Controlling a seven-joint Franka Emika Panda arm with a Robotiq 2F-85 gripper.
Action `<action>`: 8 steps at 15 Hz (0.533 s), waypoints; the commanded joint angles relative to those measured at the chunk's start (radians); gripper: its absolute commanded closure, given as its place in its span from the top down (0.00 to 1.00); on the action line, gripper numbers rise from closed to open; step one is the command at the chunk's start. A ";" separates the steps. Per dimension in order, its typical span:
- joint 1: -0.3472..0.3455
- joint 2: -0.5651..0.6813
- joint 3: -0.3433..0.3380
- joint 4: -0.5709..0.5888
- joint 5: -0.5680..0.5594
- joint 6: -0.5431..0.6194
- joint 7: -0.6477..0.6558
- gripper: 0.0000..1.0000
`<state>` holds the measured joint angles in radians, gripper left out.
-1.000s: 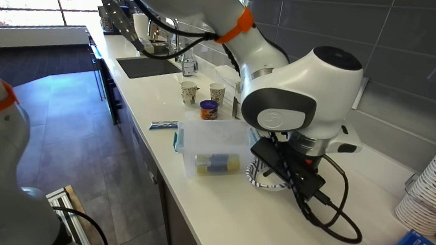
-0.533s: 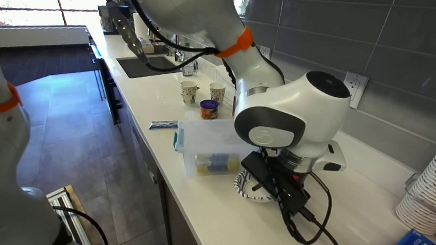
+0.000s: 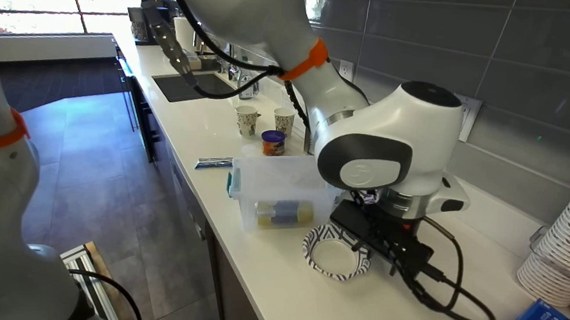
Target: Pour the contents in the plate into the cup
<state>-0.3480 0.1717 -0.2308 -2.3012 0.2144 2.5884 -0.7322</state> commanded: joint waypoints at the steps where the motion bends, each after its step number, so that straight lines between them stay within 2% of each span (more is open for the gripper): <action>1: 0.036 -0.041 -0.069 0.041 -0.264 0.045 0.129 0.81; 2: 0.067 -0.049 -0.109 0.060 -0.344 0.045 0.174 0.88; 3: 0.144 -0.060 -0.193 0.082 -0.426 0.018 0.219 0.96; 5: 0.273 -0.080 -0.326 0.135 -0.591 -0.082 0.354 1.00; 6: 0.321 -0.097 -0.368 0.150 -0.672 -0.128 0.418 1.00; 7: 0.146 -0.074 -0.206 0.127 -0.567 -0.050 0.314 1.00; 8: 0.181 -0.086 -0.237 0.144 -0.619 -0.086 0.359 1.00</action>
<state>-0.0796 0.0887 -0.5558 -2.1585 -0.3943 2.5056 -0.3783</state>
